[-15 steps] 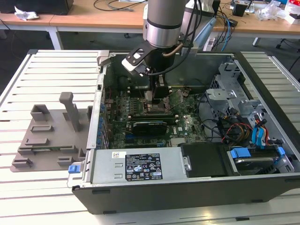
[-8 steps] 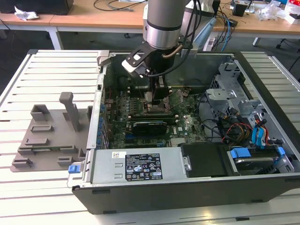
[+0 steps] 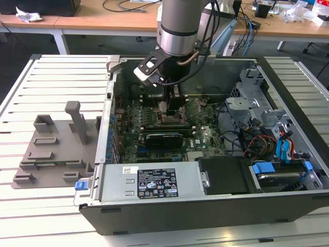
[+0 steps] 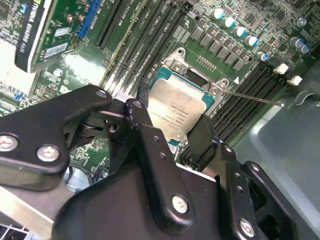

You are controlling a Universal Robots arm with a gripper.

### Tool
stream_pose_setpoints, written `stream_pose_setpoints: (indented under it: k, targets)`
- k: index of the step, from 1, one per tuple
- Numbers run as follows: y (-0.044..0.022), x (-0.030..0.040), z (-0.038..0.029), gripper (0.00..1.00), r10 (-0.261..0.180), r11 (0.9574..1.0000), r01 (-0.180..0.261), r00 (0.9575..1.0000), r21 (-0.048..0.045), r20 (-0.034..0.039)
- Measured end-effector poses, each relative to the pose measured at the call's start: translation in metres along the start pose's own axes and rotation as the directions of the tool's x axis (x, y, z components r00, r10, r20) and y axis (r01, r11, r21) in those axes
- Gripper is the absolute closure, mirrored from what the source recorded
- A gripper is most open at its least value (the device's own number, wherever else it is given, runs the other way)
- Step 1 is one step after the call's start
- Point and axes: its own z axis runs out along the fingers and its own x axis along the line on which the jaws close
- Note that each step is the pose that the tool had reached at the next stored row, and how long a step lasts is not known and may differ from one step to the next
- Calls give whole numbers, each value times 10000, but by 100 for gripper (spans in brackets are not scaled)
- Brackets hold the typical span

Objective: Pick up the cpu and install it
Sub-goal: 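Place the cpu into insertion slot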

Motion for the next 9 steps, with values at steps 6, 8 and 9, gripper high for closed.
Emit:
stream_pose_setpoints:
  k: [6, 8, 9]
  targets:
    - [32, 131, 79, 45, 100, 9999, -100, 9999, 2, -3]
    - [36, 135, 99, 45, 101, 9999, -101, 9999, 2, -3]
    - [37, 137, 106, 45, 100, 9999, -100, 9999, 2, -3]
